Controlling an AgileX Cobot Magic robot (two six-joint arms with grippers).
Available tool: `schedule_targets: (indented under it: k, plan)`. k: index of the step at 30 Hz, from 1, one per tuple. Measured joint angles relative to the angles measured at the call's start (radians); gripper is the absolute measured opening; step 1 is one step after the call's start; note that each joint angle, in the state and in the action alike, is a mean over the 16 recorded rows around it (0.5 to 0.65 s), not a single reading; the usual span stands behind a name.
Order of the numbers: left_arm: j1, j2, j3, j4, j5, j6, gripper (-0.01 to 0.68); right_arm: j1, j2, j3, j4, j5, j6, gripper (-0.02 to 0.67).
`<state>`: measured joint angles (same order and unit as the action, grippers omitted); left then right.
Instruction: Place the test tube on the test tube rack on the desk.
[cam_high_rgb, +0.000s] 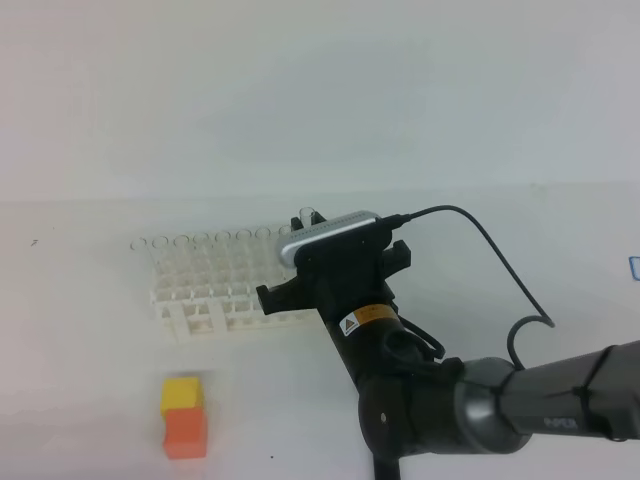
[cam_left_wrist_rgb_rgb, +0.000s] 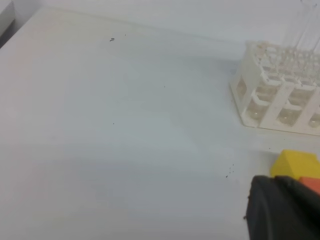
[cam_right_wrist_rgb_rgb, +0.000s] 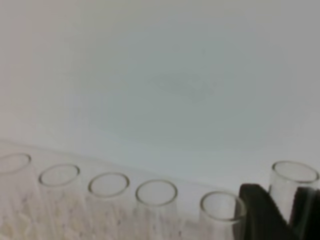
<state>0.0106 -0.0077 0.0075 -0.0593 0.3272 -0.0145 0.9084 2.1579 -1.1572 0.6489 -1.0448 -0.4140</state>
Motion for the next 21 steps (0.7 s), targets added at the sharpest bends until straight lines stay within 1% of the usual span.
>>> schedule_targets:
  k: [14,21]
  plan:
    - [0.0,0.002,-0.002,0.0,0.0,0.0,-0.001,0.0,0.03,-0.003,0.011,-0.011,0.008,0.126]
    - [0.0,0.002,-0.004,0.0,0.0,0.0,-0.001,0.0,0.029,-0.006,0.017,-0.005,0.001,0.155]
